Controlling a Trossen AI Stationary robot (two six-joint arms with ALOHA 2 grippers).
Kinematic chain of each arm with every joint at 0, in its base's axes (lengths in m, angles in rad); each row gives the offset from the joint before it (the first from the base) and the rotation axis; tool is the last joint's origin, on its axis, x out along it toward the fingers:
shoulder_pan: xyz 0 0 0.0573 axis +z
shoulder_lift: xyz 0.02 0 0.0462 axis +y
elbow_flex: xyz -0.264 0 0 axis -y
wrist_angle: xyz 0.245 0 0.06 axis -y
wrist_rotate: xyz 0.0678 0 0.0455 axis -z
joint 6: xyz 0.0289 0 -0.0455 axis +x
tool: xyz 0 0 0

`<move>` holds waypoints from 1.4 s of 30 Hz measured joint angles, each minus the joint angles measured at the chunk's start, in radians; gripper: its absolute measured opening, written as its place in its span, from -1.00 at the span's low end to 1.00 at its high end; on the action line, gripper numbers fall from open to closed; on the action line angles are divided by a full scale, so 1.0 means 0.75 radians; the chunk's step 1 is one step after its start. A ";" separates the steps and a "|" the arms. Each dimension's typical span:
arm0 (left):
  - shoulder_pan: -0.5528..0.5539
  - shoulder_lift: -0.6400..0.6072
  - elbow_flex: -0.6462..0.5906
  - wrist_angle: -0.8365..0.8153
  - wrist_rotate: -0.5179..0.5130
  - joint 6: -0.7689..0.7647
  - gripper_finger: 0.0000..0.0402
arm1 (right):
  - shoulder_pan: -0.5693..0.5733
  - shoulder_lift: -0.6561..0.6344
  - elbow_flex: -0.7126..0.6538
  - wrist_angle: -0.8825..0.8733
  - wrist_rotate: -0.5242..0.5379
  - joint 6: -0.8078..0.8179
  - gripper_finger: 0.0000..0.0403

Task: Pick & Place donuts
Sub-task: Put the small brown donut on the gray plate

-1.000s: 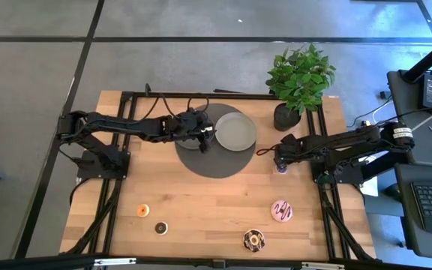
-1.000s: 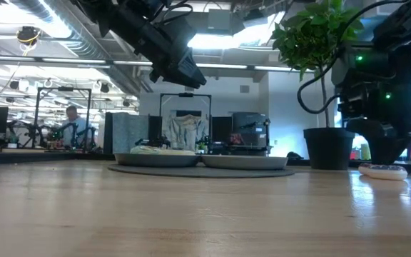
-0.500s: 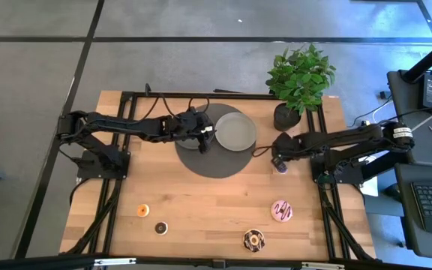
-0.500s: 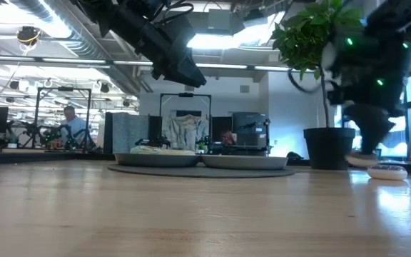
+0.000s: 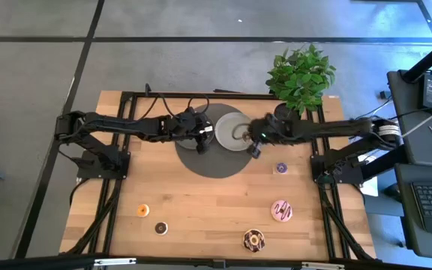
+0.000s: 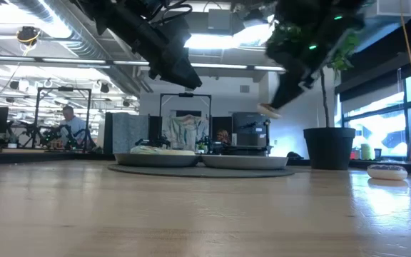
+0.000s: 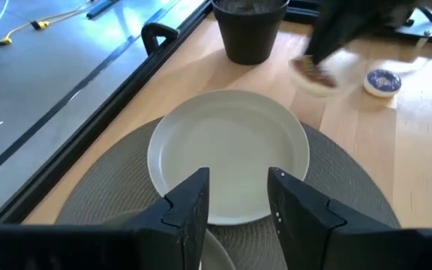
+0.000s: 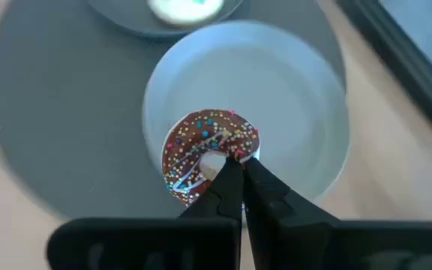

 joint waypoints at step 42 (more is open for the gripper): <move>0.000 -0.001 0.000 -0.079 -0.001 0.000 -0.36 | -0.375 0.684 0.359 0.058 -0.265 -0.269 -0.44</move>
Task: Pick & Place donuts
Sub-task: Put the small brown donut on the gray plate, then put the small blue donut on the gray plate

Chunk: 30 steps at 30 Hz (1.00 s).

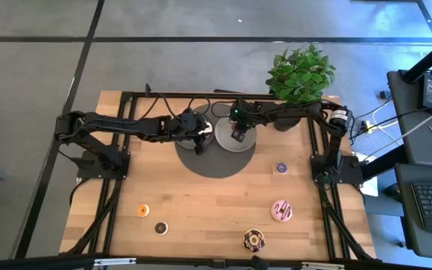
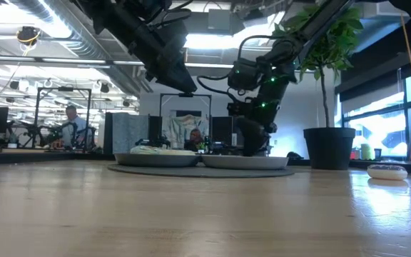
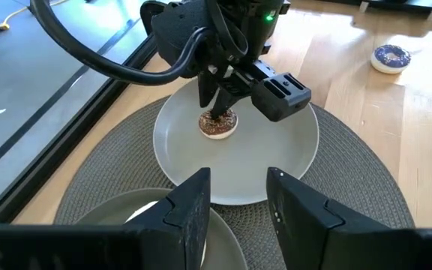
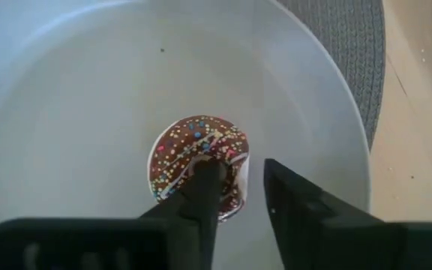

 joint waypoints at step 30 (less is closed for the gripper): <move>0.000 0.000 0.000 0.001 0.002 -0.001 -0.37 | 0.631 -0.674 -0.428 -0.511 -0.070 0.589 -0.22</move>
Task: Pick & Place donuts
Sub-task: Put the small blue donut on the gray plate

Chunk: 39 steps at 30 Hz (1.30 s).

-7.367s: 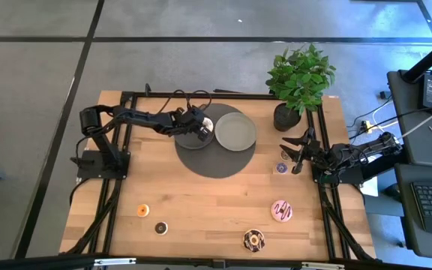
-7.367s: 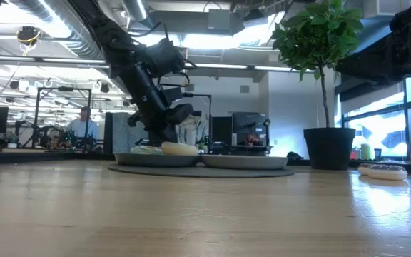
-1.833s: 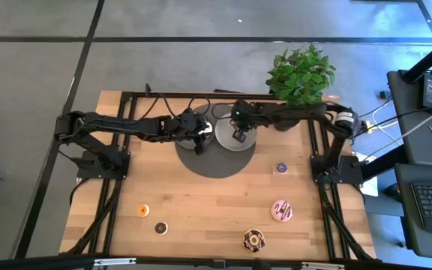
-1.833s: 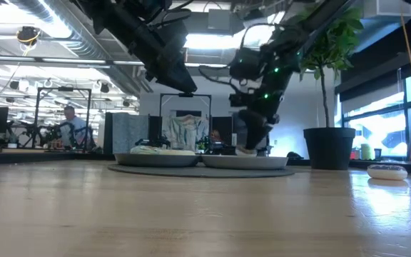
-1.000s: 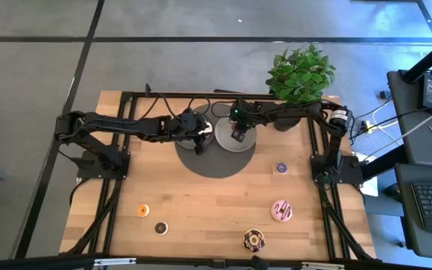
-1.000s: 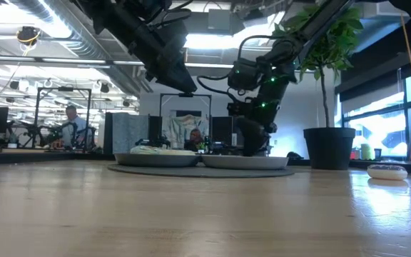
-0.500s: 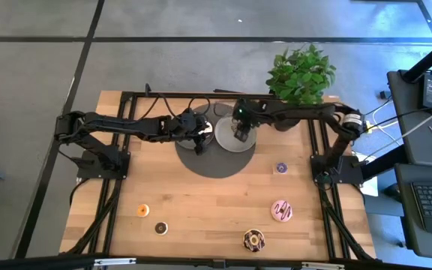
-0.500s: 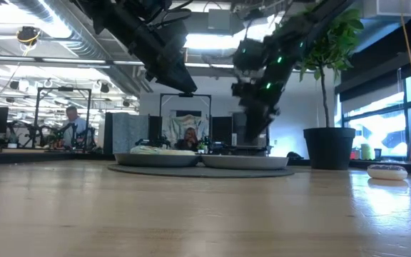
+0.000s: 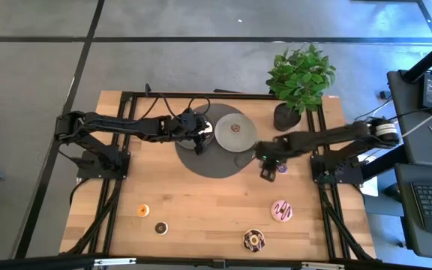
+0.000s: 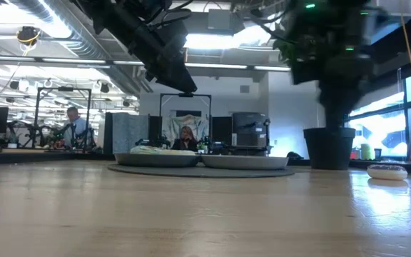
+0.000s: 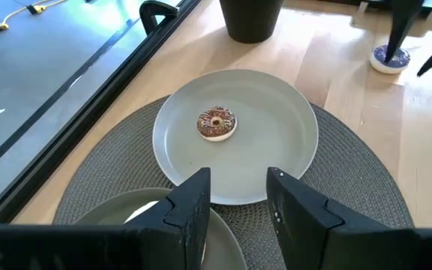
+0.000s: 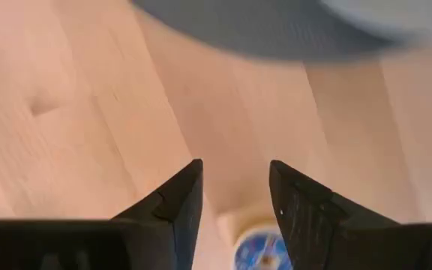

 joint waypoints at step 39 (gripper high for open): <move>0.000 0.001 0.000 0.022 0.001 -0.001 -0.36 | 0.104 -0.182 -0.371 -0.001 0.169 0.636 -0.59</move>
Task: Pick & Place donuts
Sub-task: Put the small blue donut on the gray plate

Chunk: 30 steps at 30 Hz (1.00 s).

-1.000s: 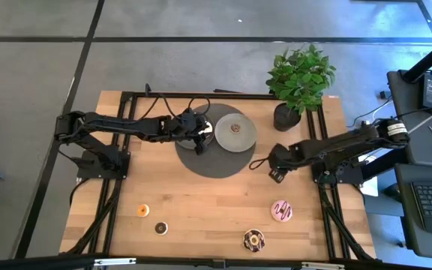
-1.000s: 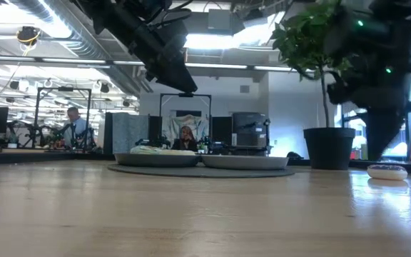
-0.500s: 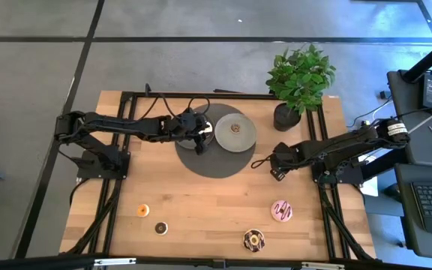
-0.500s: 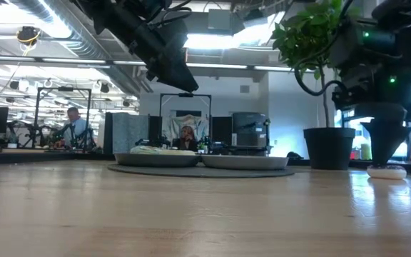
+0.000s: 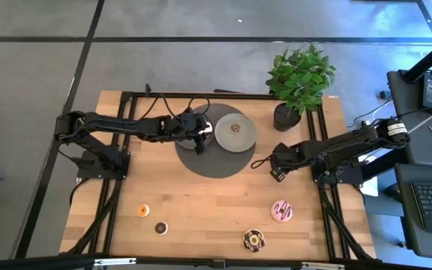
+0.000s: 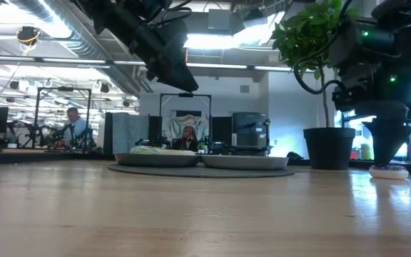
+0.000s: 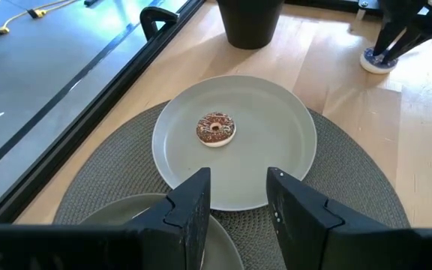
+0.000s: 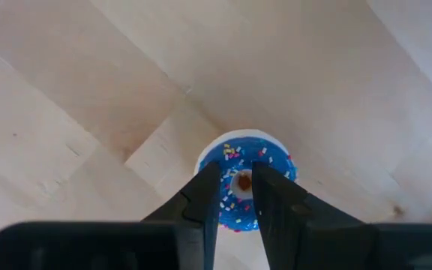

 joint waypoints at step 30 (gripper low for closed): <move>0.000 0.000 0.000 -0.001 -0.002 -0.002 -0.37 | 0.001 0.001 0.000 0.011 -0.070 0.039 -0.05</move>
